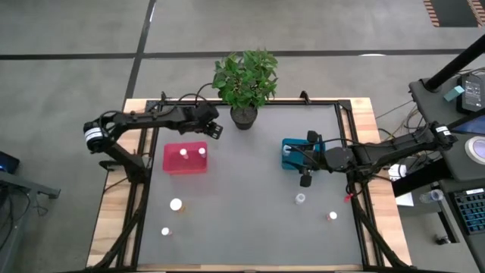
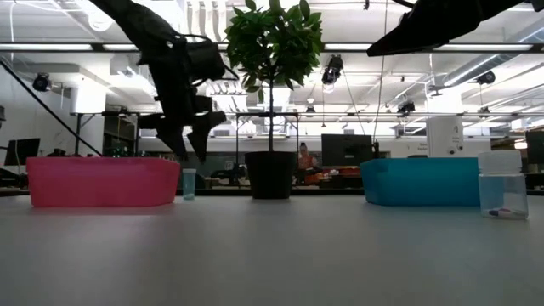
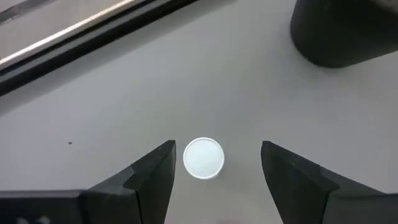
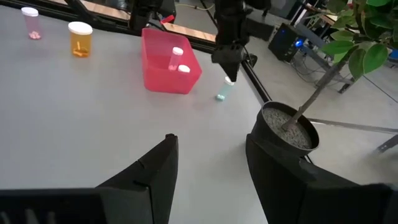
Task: Pick and place medicine bottles into bin by pill shape (circle, oval)
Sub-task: Put the blue tablet bottle into the red bin
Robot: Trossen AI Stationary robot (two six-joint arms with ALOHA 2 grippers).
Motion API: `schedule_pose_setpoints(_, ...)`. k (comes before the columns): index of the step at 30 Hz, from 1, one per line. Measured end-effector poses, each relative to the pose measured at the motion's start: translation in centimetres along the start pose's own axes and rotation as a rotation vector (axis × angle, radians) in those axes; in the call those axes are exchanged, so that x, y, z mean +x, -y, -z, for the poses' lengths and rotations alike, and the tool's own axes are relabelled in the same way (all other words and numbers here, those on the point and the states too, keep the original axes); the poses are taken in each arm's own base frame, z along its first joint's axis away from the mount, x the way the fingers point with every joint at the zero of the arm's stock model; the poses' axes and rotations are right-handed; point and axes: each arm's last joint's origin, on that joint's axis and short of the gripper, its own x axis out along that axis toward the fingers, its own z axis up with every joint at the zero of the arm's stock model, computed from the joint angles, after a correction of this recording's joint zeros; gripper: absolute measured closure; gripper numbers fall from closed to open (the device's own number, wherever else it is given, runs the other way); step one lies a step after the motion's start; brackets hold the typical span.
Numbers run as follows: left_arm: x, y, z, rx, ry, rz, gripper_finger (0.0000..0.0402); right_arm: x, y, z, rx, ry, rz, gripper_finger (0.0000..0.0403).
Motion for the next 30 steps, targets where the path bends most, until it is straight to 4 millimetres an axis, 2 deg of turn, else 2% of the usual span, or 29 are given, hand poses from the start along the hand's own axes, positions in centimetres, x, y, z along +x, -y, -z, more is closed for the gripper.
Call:
schedule_pose_setpoints(9,1.8,0.4,0.5,0.018,-0.046,-0.030,0.0185,0.0,0.0,0.0,-0.003,0.000,0.000,0.0225)
schedule_pose_setpoints(19,2.6,0.7,0.7,0.019,-0.052,-0.037,0.0190,0.0,0.0,0.0,-0.003,-0.001,0.000,0.0225)
schedule_pose_setpoints(30,2.5,0.6,0.7,0.002,-0.048,-0.038,0.0286,0.0,0.0,0.0,-0.003,-0.002,0.000,0.0225)
